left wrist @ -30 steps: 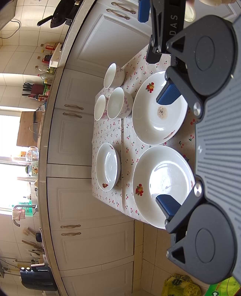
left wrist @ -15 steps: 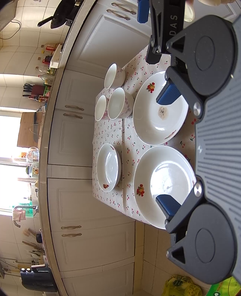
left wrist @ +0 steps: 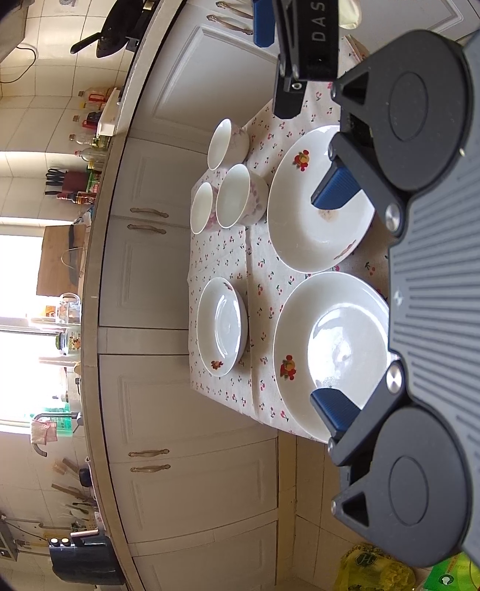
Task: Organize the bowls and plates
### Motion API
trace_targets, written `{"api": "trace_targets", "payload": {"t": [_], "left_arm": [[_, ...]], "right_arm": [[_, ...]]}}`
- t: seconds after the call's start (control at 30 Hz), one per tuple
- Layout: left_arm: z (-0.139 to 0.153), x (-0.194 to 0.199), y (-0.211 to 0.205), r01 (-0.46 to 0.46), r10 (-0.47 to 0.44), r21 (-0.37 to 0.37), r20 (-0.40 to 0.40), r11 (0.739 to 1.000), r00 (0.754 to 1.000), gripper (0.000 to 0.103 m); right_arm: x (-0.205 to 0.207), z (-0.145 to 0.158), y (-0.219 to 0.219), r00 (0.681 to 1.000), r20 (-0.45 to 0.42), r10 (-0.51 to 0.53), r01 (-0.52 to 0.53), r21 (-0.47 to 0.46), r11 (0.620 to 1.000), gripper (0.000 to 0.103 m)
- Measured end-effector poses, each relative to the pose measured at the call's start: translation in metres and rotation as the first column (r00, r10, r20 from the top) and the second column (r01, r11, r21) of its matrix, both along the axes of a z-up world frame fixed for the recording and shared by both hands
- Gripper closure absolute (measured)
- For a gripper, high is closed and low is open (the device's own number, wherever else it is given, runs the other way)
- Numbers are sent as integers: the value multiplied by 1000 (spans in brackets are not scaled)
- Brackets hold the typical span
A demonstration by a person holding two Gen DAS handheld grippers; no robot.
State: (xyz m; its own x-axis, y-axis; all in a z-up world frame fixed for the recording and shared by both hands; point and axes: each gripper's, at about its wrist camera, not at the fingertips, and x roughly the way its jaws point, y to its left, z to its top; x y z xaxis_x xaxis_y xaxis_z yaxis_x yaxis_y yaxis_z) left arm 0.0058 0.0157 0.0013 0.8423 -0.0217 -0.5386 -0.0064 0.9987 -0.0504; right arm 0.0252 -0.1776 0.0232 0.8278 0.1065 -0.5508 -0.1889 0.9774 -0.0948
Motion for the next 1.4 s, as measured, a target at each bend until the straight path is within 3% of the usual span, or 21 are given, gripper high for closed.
{"api": "trace_targets", "payload": {"t": [0.4,0.73,0.97,1.4], "left_arm": [[-16,3,25,48,-48,62,-10,997,999,1],[-48,1,59,107,-106,11,-68,994,992,1],[-78,9,77,116,-114,6,-138,993,984,1],[-107,35,86,183,-178,5,-202,983,963,1]], "right_arm": [[28,7,3,996,18,83,-83,11,996,0],[57,-6,15,968,-42,248,-240,145,960,0],[68,-14,38,961,-72,268,-263,78,962,0],[95,-31,66,933,-154,326,-319,71,945,0]]}}
